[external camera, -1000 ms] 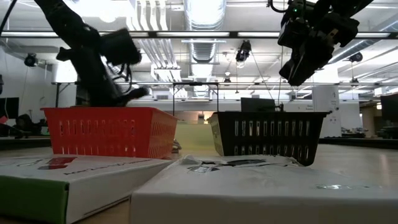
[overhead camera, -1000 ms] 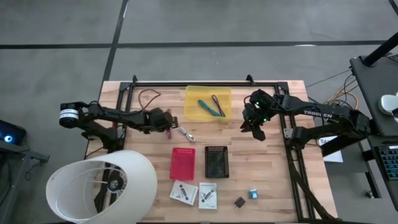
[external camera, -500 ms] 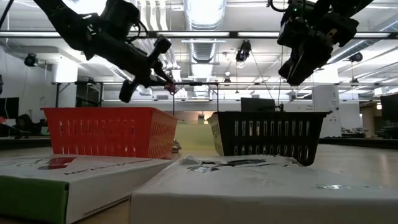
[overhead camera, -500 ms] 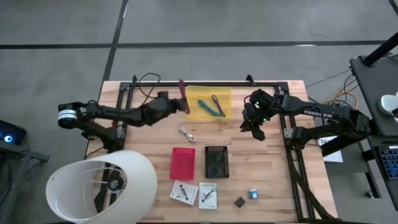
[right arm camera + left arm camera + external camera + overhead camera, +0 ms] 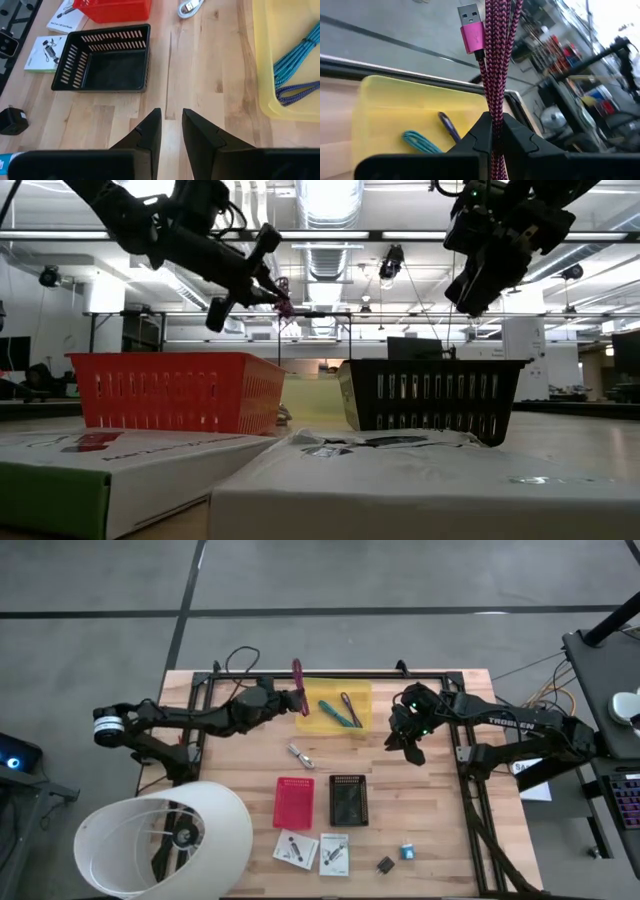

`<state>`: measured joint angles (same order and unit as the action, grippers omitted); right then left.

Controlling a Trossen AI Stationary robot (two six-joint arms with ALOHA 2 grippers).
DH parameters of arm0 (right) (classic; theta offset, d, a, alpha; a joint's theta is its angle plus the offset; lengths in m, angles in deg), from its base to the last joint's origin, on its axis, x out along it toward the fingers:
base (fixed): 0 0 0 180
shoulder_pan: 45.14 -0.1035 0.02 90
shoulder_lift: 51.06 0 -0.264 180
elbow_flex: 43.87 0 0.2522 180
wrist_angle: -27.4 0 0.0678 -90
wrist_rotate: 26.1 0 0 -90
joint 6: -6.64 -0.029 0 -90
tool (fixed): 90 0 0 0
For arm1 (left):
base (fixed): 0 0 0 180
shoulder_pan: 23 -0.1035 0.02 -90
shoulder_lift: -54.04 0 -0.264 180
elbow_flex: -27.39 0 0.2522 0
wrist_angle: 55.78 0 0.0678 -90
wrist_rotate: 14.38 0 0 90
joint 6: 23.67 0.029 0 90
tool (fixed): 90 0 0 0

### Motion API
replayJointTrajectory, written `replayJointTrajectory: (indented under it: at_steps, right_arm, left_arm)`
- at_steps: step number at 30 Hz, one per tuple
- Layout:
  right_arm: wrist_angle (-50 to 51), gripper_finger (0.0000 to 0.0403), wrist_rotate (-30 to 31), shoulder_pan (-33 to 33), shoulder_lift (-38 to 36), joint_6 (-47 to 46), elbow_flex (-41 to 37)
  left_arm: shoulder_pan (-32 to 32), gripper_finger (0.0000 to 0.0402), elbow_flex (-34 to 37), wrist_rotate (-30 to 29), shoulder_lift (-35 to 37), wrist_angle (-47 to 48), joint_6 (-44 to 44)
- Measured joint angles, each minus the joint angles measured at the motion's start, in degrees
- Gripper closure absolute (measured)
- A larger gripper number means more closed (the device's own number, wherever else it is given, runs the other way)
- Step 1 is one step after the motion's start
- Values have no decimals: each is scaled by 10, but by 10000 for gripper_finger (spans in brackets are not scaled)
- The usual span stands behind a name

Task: Pick and place items into bin
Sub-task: Put the pink usb cable into the yellow bin, then put the white usb cable into the yellow bin

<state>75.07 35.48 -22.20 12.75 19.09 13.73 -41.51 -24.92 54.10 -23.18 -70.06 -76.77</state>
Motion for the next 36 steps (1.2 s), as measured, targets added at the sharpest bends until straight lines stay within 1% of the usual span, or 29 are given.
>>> replayJointTrajectory:
  at_steps: [4,10,14,17,20,26,27,28,30,32,34,35,36]
  right_arm:
    - [-12,337,0,0,0,0,0]
    - [-16,339,0,0,0,-5,0]
    - [-16,339,0,0,0,-9,0]
    - [-16,339,0,-1,0,-22,0]
    - [-16,339,0,-1,0,-23,0]
    - [-16,339,0,-1,0,-17,0]
    - [-16,339,0,-1,0,-14,0]
    - [-16,339,0,0,0,-10,0]
    - [-16,339,0,0,0,-4,0]
    - [-17,339,0,0,0,-4,0]
    - [-17,339,0,0,0,-2,0]
    - [-17,339,0,0,0,-1,0]
    - [-16,339,0,0,0,0,0]
  left_arm:
    - [-10,395,-12,0,-25,1,6]
    - [-16,395,-45,2,-96,0,13]
    - [-20,390,-59,9,-126,0,14]
    - [-23,367,-64,9,-136,0,15]
    - [-25,331,-67,8,-138,-3,18]
    - [-27,265,-67,13,-130,-4,54]
    - [-27,257,-68,26,-128,-8,66]
    - [-27,249,-70,51,-126,-17,83]
    - [-27,239,-75,126,-119,-28,124]
    - [-25,236,-89,227,-117,-34,180]
    - [-21,235,-97,343,-114,-25,235]
    - [-17,234,-102,393,-114,-21,254]
    - [-12,234,-105,426,-114,-13,271]
